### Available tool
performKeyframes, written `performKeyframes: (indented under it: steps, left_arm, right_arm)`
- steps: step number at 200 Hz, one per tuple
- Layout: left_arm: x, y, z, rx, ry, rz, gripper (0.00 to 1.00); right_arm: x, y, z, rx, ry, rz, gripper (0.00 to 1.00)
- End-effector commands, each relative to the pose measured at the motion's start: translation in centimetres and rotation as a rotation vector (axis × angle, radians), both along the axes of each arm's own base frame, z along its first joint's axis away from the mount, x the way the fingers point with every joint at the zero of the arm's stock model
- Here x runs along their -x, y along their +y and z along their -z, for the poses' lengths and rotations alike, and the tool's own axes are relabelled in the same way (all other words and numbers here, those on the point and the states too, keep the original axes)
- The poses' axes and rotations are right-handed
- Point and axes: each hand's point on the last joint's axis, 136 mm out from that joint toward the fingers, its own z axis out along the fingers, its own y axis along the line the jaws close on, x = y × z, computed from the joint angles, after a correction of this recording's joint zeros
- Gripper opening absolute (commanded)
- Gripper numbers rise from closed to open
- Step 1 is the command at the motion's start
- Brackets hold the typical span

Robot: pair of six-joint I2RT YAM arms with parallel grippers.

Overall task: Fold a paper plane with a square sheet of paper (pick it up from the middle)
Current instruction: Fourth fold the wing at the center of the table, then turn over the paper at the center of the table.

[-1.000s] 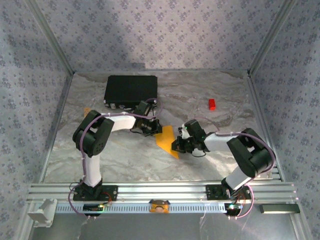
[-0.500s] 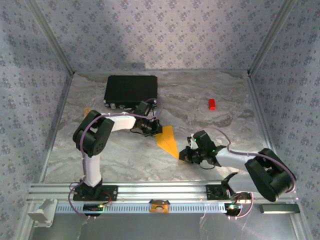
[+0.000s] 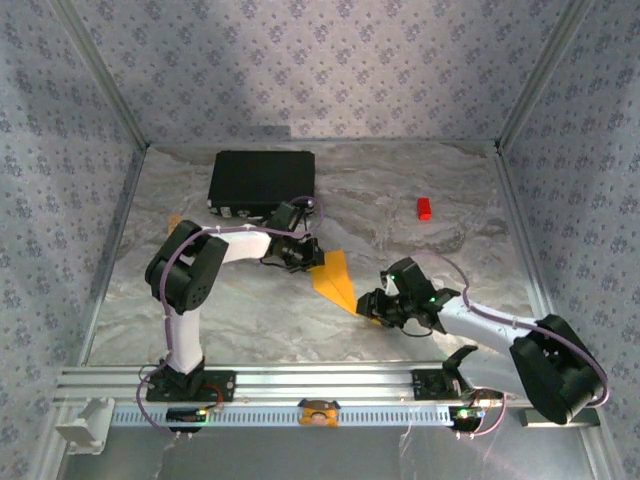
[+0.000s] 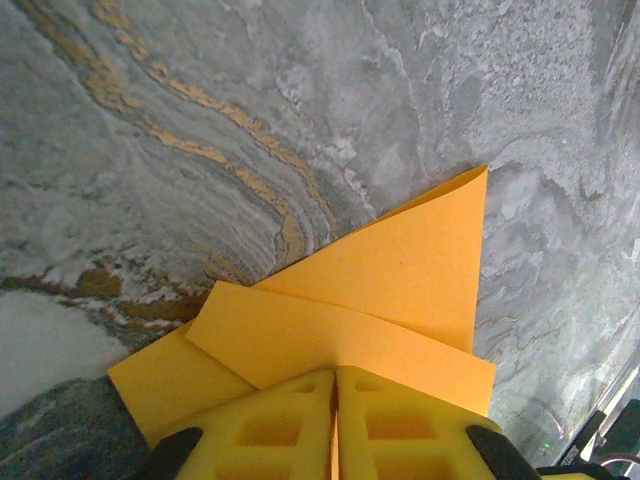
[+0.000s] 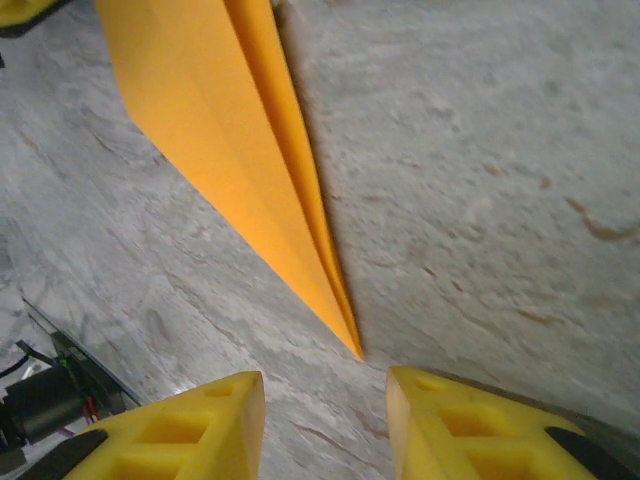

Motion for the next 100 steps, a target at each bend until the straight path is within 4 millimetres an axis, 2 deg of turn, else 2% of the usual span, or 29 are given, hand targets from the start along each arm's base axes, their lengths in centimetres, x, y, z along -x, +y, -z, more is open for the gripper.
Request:
performKeyframes:
  steps: [1, 54, 100]
  left_arm:
    - [0.9, 1.7, 2.5, -0.076, 0.062, -0.041, 0.1]
    - [0.9, 1.8, 2.4, -0.08, 0.062, -0.038, 0.09]
    - [0.9, 1.8, 2.6, -0.081, 0.067, -0.043, 0.1]
  right_arm:
    - [-1.0, 1.0, -0.7, -0.035, 0.015, 0.026, 0.39]
    - [-0.3, 0.5, 1.2, 0.032, 0.084, 0.031, 0.39]
    - [-0.7, 2.3, 0.9, -0.029, 0.083, 0.006, 0.35]
